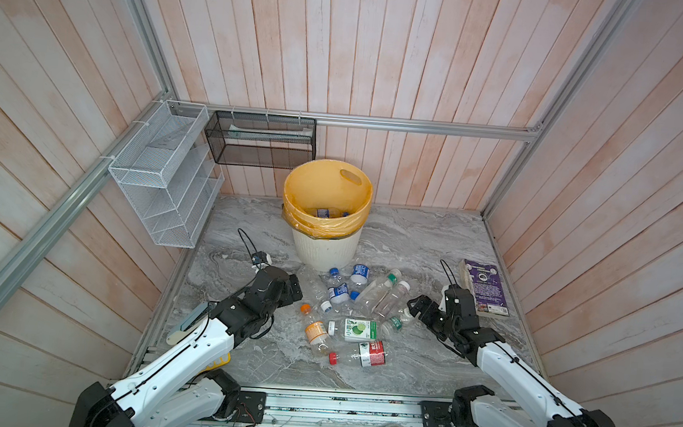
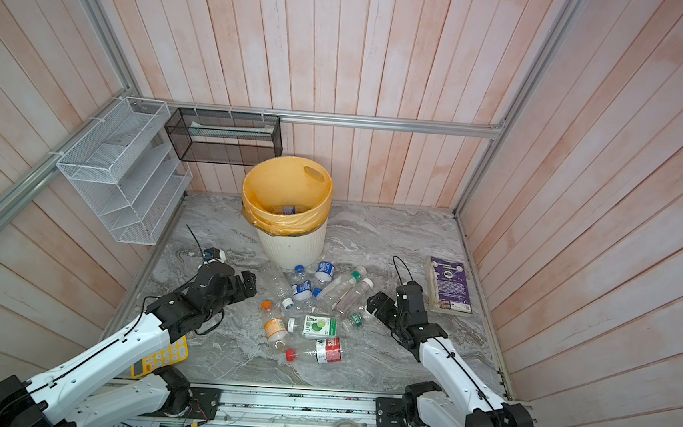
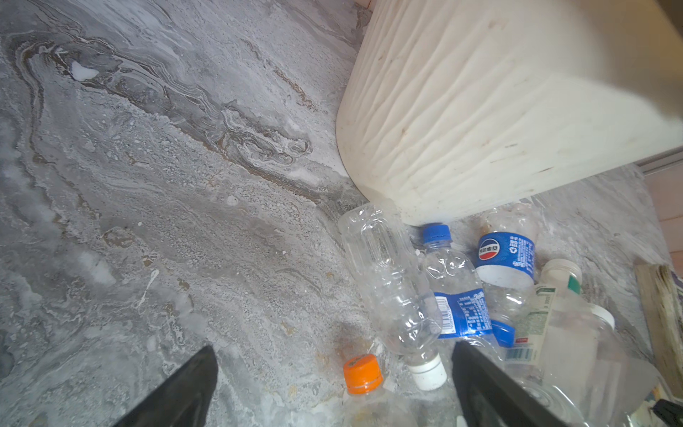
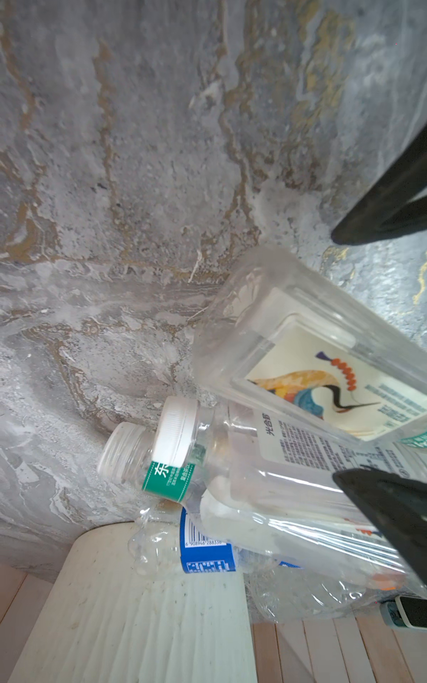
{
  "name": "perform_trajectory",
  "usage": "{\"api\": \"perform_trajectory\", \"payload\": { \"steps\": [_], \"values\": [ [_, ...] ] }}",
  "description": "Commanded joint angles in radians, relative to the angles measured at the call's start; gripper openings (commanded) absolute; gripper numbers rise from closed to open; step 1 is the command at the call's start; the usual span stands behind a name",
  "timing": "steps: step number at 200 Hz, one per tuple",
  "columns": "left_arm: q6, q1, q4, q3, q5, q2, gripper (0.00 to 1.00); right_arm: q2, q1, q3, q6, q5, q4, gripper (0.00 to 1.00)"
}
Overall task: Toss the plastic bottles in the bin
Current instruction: 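Grasp the clear square flower-label bottle with the right gripper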
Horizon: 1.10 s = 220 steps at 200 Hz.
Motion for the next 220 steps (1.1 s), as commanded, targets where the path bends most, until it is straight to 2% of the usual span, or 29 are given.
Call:
{"api": "perform_trajectory", "payload": {
  "steps": [1, 42, 62, 96, 118, 154, 175, 196, 220],
  "values": [
    [0.02, -0.006, 0.011, 0.017, -0.01, 0.013, 1.0, 0.034, 0.0, -0.008, 0.016, 0.009, 0.057, 0.94],
    [0.023, -0.007, 0.009, 0.021, -0.011, 0.013, 1.0, 0.112, -0.003, -0.013, 0.033, 0.024, 0.075, 0.88],
    [0.022, -0.007, 0.005, 0.02, -0.014, 0.011, 1.0, 0.132, -0.006, -0.016, 0.037, 0.045, 0.078, 0.78],
    [0.019, -0.007, -0.004, 0.02, -0.017, 0.003, 1.0, 0.129, -0.041, -0.03, 0.035, 0.064, 0.084, 0.71],
    [0.018, -0.007, -0.009, 0.017, -0.02, 0.0, 1.0, 0.124, -0.068, -0.041, 0.011, 0.065, 0.082, 0.62],
    [0.012, -0.007, -0.018, 0.016, -0.023, 0.0, 1.0, 0.115, -0.106, -0.062, -0.022, 0.058, 0.078, 0.56],
    [0.009, -0.007, -0.021, 0.015, -0.026, -0.002, 1.0, 0.1, -0.11, -0.07, -0.042, 0.051, 0.079, 0.59],
    [0.006, -0.007, -0.019, 0.013, -0.023, 0.002, 1.0, 0.109, -0.11, -0.064, -0.055, 0.057, 0.065, 0.74],
    [0.001, -0.007, -0.017, 0.01, -0.017, 0.005, 1.0, 0.121, -0.11, -0.038, -0.08, 0.065, 0.049, 0.8]
  ]
}}
